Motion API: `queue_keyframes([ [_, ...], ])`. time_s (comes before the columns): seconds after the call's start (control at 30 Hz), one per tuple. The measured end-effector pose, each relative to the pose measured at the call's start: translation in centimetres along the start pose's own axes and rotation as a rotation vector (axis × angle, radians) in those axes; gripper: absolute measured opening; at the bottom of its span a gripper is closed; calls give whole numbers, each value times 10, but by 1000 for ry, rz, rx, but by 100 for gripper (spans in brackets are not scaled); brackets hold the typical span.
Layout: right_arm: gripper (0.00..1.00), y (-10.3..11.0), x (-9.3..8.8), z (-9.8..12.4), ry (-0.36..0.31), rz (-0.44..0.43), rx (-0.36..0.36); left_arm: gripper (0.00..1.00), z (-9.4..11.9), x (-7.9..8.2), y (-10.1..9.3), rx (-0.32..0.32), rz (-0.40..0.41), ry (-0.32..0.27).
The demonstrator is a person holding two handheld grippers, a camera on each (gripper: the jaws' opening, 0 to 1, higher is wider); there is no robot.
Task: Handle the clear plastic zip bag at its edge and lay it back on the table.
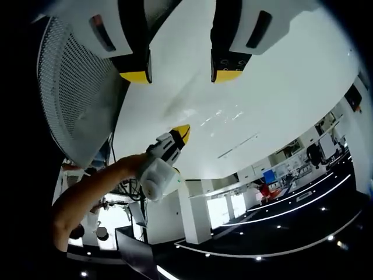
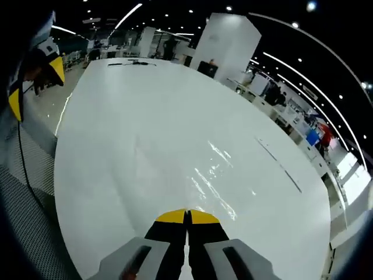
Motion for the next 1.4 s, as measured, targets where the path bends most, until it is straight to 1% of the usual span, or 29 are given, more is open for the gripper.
queue_keyframes([
  [0.07,0,9,2,-3,-13,-49,53,38,0,-5,2,-1,0,4],
  [0.13,0,11,3,-4,-18,-65,66,38,0,-8,3,-1,0,6],
  [0.23,0,18,4,-5,-17,-83,96,38,-1,-6,2,3,3,4],
  [0.33,4,21,2,-4,-22,-81,119,38,-4,-8,1,2,7,9],
  [0.43,7,21,-1,6,-41,-62,127,39,-6,-10,-1,-6,6,18],
  [0.5,14,22,-2,12,-57,-63,145,39,-7,-10,-2,-6,3,20],
  [0.53,16,22,-5,11,-57,-66,151,40,-8,-11,-2,-7,5,19],
  [0.57,18,23,-7,14,-60,-71,157,40,-8,-12,-1,-8,11,19],
  [0.67,20,21,-9,24,-68,-86,146,43,-9,-14,0,-3,12,27],
  [0.77,27,21,-13,29,-73,-103,138,45,-10,-15,1,-1,29,24],
  [0.9,32,16,-16,40,-90,-126,118,46,-11,-19,4,1,29,31],
  [0.93,33,14,-14,46,-109,-144,110,46,-11,-20,4,3,31,31],
  [0.97,34,12,-11,54,-144,-164,111,46,-11,-22,6,5,34,29],
  [1.0,36,10,-11,59,-153,-170,111,46,-11,-23,6,8,35,27],
  [1.07,41,3,-14,67,-158,-181,89,47,-11,-24,6,10,38,24],
  [1.13,43,-5,-19,81,-170,-205,61,47,-13,-28,5,18,41,23],
  [1.27,48,-15,-29,99,-188,-183,20,47,-16,-34,8,28,76,9],
  [1.37,55,-15,-33,114,-209,-195,28,46,-18,-37,8,25,83,5],
  [1.4,57,-16,-36,119,-209,-181,23,47,-19,-37,8,26,88,1],
])
Point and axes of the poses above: the point that each gripper's makers call its tool centre point, and the gripper's own axes: z roughly backward along the fingers, y roughly to its left, x roughly out of its top, the point moved 1 cm from there along z, roughly backward along the fingers, and after that the axes turned 13 degrees about -x, right-handed, at the moved point
